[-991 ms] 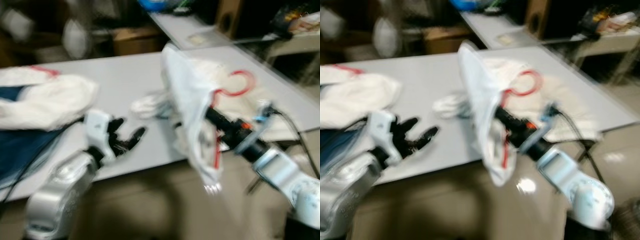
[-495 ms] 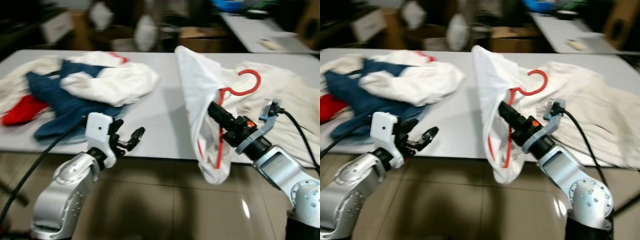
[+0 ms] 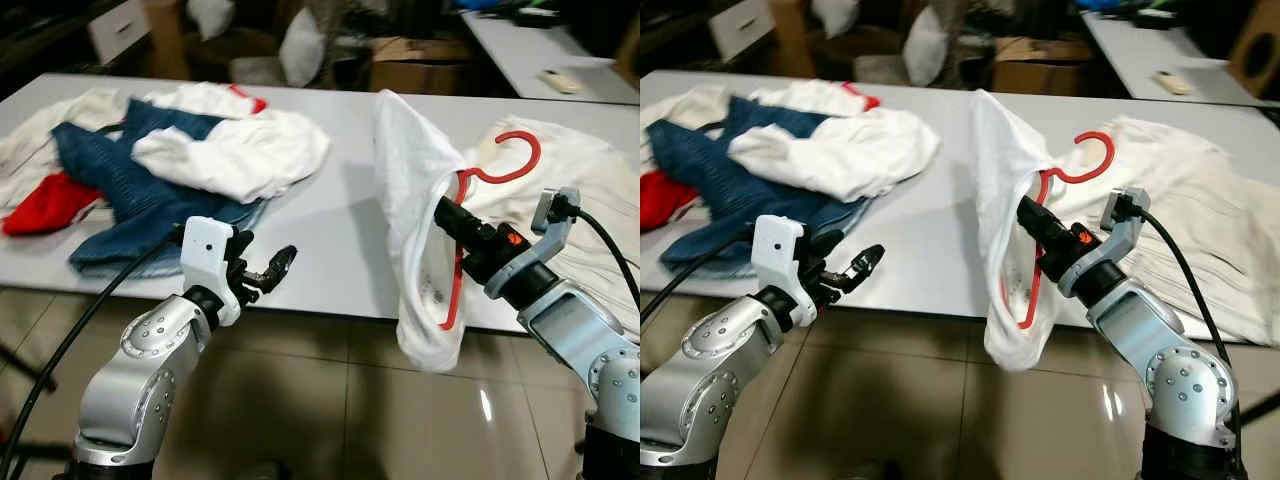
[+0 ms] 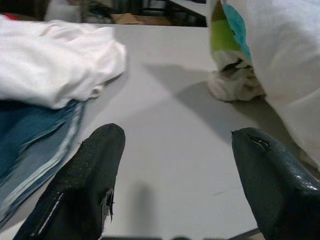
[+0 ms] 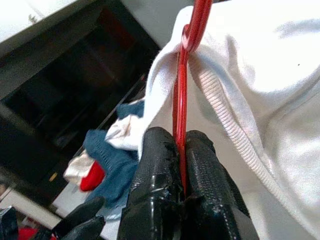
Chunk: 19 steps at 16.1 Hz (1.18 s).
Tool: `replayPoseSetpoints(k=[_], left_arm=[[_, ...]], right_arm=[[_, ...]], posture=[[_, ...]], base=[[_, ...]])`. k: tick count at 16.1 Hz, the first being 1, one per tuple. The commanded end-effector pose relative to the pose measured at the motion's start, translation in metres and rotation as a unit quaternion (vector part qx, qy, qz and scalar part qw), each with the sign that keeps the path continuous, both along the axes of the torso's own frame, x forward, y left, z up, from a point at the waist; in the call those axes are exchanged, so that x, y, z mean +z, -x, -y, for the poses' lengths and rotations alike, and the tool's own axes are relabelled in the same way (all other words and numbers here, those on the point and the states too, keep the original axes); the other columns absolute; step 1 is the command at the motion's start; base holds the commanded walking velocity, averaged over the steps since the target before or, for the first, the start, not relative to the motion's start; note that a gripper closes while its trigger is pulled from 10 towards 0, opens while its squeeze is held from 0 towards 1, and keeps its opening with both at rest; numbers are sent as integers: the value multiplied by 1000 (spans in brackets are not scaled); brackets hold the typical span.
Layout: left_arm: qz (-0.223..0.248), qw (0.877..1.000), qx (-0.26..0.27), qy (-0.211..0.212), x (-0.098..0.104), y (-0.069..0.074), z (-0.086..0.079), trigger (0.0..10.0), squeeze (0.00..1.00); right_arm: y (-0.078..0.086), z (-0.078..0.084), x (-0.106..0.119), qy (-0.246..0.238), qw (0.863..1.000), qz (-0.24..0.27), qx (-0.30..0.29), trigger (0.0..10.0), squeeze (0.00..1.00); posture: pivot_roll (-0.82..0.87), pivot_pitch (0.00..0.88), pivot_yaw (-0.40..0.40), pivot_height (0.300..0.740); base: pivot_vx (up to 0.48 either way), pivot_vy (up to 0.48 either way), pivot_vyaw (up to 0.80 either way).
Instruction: Hang hanger
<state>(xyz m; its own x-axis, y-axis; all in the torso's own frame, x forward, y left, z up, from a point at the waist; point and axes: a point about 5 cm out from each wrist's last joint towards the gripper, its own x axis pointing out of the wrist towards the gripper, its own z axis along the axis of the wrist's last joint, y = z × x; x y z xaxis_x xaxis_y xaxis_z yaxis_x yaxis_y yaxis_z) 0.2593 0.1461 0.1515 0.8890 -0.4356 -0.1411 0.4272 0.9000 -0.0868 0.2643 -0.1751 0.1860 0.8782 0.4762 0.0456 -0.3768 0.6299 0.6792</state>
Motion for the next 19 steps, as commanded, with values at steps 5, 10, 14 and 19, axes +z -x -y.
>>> replayPoseSetpoints(k=[5, 10, 14, 19], left_arm=[[2, 1000, 3, -9, 0, -2, 0, 10000, 0], [2, 1000, 6, -8, -1, -3, 1, 10000, 0], [2, 1000, 1, -9, -1, -4, 3, 10000, 0], [-4, 1000, 11, -2, -2, -6, 1, 10000, 0]], right_arm=[[0, -6, 6, 10, 999, 16, 29, 10000, 0], [-1, -6, 3, 26, 999, 11, 24, 10000, 0], [-2, -3, 2, 25, 1000, 7, 15, 10000, 0], [-4, 0, 1, 31, 999, 7, 13, 10000, 0]], posture=[[1, 0, 21, 740], [-4, 0, 23, 740], [-4, 0, 24, 740], [-4, 0, 23, 740]], base=[[0, 0, 800], [0, -99, 160], [0, -266, 0], [0, -161, 0]])
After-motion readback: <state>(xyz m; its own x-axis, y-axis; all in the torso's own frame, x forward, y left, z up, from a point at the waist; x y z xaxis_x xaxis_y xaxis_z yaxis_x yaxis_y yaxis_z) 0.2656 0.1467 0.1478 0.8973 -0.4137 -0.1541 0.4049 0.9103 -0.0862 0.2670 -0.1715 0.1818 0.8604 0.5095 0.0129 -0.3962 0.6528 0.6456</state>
